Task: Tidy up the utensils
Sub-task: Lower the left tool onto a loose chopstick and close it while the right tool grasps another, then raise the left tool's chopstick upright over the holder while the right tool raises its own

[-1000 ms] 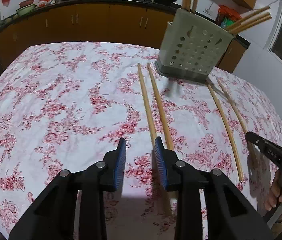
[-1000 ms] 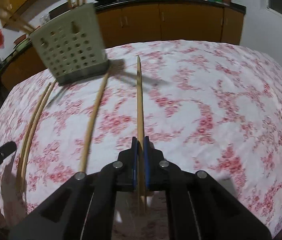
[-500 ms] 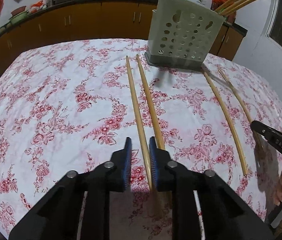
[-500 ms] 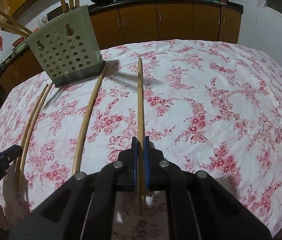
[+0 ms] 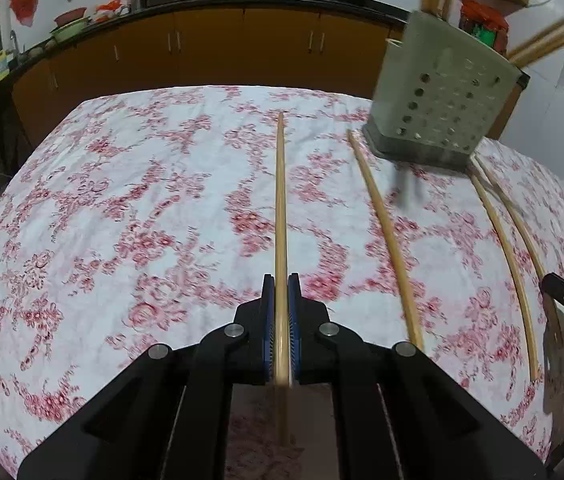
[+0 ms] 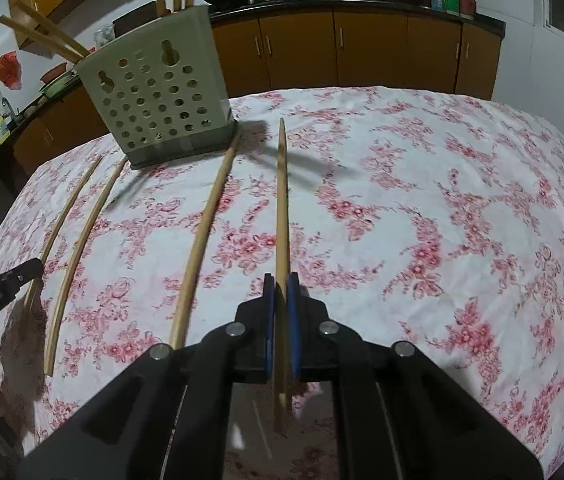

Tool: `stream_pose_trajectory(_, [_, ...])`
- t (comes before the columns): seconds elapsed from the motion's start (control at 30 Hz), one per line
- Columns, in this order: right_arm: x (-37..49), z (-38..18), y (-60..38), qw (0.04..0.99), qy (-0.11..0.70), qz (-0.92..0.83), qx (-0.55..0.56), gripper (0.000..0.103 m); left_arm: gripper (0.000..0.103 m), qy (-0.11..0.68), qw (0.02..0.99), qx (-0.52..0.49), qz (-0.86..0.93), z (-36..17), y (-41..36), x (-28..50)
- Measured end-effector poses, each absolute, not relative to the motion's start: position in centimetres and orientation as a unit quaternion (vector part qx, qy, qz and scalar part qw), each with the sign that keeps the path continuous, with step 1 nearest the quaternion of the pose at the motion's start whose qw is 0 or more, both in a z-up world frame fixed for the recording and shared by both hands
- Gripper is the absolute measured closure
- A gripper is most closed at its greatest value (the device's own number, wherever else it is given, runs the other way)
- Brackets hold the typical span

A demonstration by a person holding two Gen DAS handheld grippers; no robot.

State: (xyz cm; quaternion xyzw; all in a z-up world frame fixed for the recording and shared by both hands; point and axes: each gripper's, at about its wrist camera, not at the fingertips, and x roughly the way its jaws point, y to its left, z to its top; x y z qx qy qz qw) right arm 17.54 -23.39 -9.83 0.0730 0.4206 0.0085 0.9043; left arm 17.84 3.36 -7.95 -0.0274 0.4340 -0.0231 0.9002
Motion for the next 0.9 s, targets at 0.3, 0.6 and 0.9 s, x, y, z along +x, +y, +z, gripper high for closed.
stream_pose_trajectory(0.3, [17.99, -10.05, -23.65, 0.903, 0.422, 0.001, 0.074, 0.094, 0.095, 0.428, 0.902, -0.034, -0.03, -7.94, 3.36, 17.63])
stream_pose_trajectory(0.6, [17.94, -10.2, -24.06, 0.907, 0.415, -0.017, 0.074, 0.095, 0.095, 0.428, 0.902, -0.038, -0.039, -7.94, 3.48, 17.42])
stream_pose_trajectory(0.9, [17.9, -10.24, -24.12, 0.906, 0.416, -0.017, 0.075, 0.094, 0.095, 0.428, 0.902, -0.04, -0.04, -7.91, 3.48, 17.44])
